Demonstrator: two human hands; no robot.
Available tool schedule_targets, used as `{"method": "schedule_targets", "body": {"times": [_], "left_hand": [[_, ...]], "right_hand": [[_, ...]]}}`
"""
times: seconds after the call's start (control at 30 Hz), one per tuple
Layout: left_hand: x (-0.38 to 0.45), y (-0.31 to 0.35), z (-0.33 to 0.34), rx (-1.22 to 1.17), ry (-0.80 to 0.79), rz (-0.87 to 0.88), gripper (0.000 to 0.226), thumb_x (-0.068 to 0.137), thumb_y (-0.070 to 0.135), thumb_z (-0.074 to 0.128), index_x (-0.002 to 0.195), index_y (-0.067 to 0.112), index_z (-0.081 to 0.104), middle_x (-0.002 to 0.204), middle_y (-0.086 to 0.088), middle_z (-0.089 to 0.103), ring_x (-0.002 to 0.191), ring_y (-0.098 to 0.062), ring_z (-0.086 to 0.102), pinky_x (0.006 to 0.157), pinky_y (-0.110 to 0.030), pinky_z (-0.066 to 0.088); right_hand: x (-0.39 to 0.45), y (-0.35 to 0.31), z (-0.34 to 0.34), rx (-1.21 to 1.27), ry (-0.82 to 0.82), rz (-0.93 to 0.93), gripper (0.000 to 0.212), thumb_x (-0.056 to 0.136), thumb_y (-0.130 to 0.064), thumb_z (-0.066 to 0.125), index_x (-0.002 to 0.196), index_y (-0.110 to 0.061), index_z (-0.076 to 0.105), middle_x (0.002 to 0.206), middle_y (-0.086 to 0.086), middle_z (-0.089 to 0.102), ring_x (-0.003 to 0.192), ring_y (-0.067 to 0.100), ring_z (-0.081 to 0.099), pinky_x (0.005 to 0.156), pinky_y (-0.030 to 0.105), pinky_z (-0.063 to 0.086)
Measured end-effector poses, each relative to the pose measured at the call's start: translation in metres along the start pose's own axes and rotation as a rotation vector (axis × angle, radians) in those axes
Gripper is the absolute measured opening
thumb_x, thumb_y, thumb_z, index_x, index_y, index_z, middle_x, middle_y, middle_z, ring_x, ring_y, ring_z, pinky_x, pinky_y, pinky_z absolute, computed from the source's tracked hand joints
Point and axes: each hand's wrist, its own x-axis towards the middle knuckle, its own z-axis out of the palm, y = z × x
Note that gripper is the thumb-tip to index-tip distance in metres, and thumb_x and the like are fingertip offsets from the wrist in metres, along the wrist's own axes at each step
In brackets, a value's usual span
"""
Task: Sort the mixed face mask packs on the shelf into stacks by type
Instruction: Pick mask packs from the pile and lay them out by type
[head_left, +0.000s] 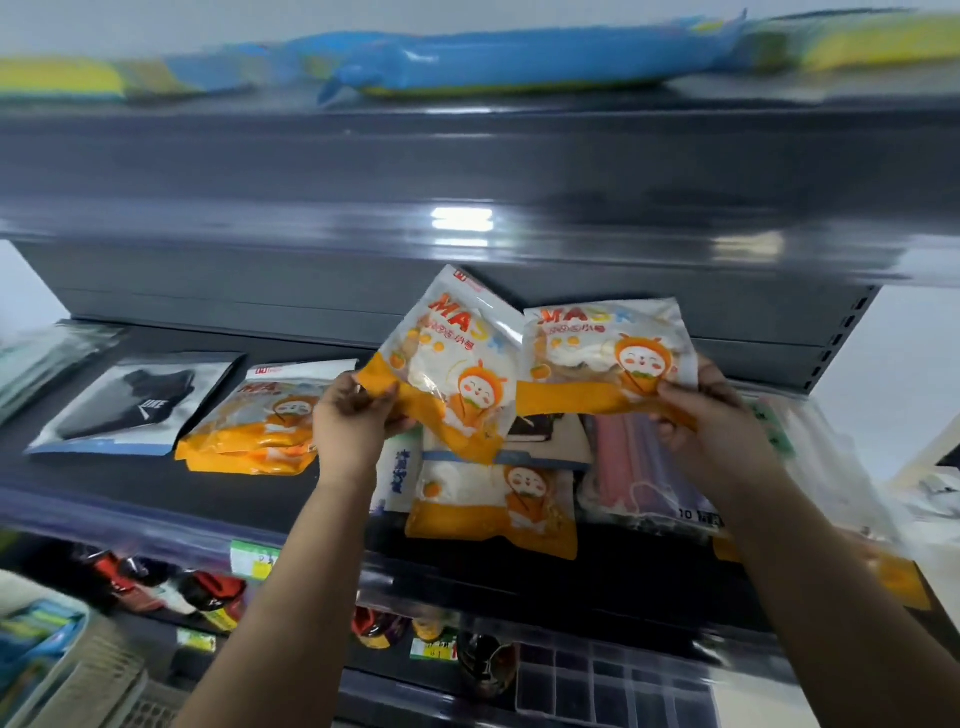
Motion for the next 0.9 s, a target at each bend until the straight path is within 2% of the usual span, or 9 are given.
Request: {"method": "schedule_targets", "body": {"times": [0.17, 0.23, 0.3, 0.37, 0.43, 0.5, 0.67, 0.83, 0.9], "left_hand": [[-0.017, -0.003, -0.027, -0.159, 0.131, 0.034, 0.014, 0.089, -0.003, 0.057, 0.091, 0.009, 0.049, 0.081, -0.013, 0.053, 0.059, -0.006, 0.064, 0.050, -0.016, 0.052], [-0.027, -0.004, -0.040, -0.171, 0.242, 0.018, 0.013, 0.088, 0.000, 0.059, 0.097, 0.007, 0.053, 0.083, -0.012, 0.056, 0.069, -0.010, 0.065, 0.055, -0.018, 0.056], [-0.035, -0.005, -0.057, -0.228, 0.289, 0.031, 0.011, 0.088, 0.002, 0.059, 0.091, 0.011, 0.054, 0.080, -0.006, 0.060, 0.071, -0.014, 0.065, 0.061, -0.025, 0.059], [-0.040, -0.006, -0.077, -0.251, 0.359, 0.074, 0.014, 0.089, 0.001, 0.058, 0.083, 0.011, 0.049, 0.072, -0.005, 0.053, 0.060, -0.011, 0.063, 0.057, -0.024, 0.057], [-0.046, -0.006, -0.096, -0.247, 0.423, 0.111, 0.028, 0.089, 0.001, 0.058, 0.069, 0.014, 0.043, 0.066, -0.003, 0.048, 0.057, -0.013, 0.058, 0.056, -0.022, 0.056], [-0.051, -0.003, -0.113, -0.288, 0.450, 0.127, 0.030, 0.090, 0.000, 0.056, 0.067, 0.015, 0.044, 0.064, 0.000, 0.052, 0.056, -0.011, 0.058, 0.055, -0.020, 0.055], [-0.055, 0.002, -0.159, -0.362, 0.483, 0.136, 0.024, 0.092, 0.002, 0.055, 0.074, 0.016, 0.048, 0.067, 0.001, 0.057, 0.049, -0.008, 0.060, 0.056, -0.019, 0.056], [-0.043, 0.012, -0.206, -0.424, 0.463, 0.102, 0.018, 0.091, 0.002, 0.055, 0.081, 0.016, 0.050, 0.061, 0.003, 0.061, 0.044, -0.007, 0.059, 0.051, -0.016, 0.054], [-0.036, 0.019, -0.226, -0.424, 0.433, 0.101, 0.018, 0.091, 0.003, 0.055, 0.080, 0.016, 0.051, 0.059, 0.006, 0.061, 0.045, -0.007, 0.059, 0.050, -0.016, 0.053]], "right_hand": [[-0.009, 0.009, 0.019, 0.068, -0.084, 0.031, 0.032, 0.084, 0.003, 0.050, 0.104, -0.021, 0.058, 0.074, -0.011, 0.073, 0.065, 0.003, 0.069, 0.047, 0.014, 0.050], [-0.010, 0.015, 0.024, 0.050, -0.110, 0.042, 0.032, 0.080, -0.003, 0.054, 0.105, -0.024, 0.058, 0.077, -0.014, 0.074, 0.070, 0.003, 0.070, 0.054, 0.016, 0.053], [-0.012, 0.023, 0.029, -0.018, -0.128, 0.051, 0.026, 0.088, -0.004, 0.053, 0.102, -0.025, 0.057, 0.074, -0.018, 0.072, 0.071, 0.001, 0.069, 0.057, 0.017, 0.054], [-0.017, 0.030, 0.038, -0.057, -0.181, 0.070, 0.023, 0.089, -0.008, 0.054, 0.105, -0.026, 0.056, 0.079, -0.018, 0.072, 0.075, 0.000, 0.069, 0.063, 0.018, 0.055], [-0.020, 0.039, 0.050, -0.037, -0.222, 0.105, 0.038, 0.078, -0.013, 0.061, 0.115, -0.023, 0.057, 0.096, -0.010, 0.072, 0.087, 0.006, 0.069, 0.071, 0.024, 0.057], [-0.021, 0.048, 0.067, 0.077, -0.218, 0.167, 0.047, 0.072, -0.007, 0.059, 0.117, -0.022, 0.058, 0.100, -0.004, 0.071, 0.088, 0.011, 0.071, 0.068, 0.026, 0.058], [-0.032, 0.067, 0.116, 0.089, -0.248, 0.203, 0.041, 0.091, 0.004, 0.044, 0.120, -0.022, 0.057, 0.103, -0.002, 0.068, 0.081, 0.007, 0.071, 0.055, 0.016, 0.053], [-0.043, 0.090, 0.168, 0.059, -0.310, 0.199, 0.041, 0.090, 0.003, 0.045, 0.117, -0.025, 0.058, 0.094, -0.003, 0.072, 0.075, 0.009, 0.071, 0.050, 0.014, 0.050], [-0.046, 0.102, 0.189, 0.046, -0.301, 0.187, 0.043, 0.091, 0.003, 0.045, 0.121, -0.025, 0.057, 0.095, -0.005, 0.073, 0.081, 0.009, 0.071, 0.057, 0.017, 0.054]]}}
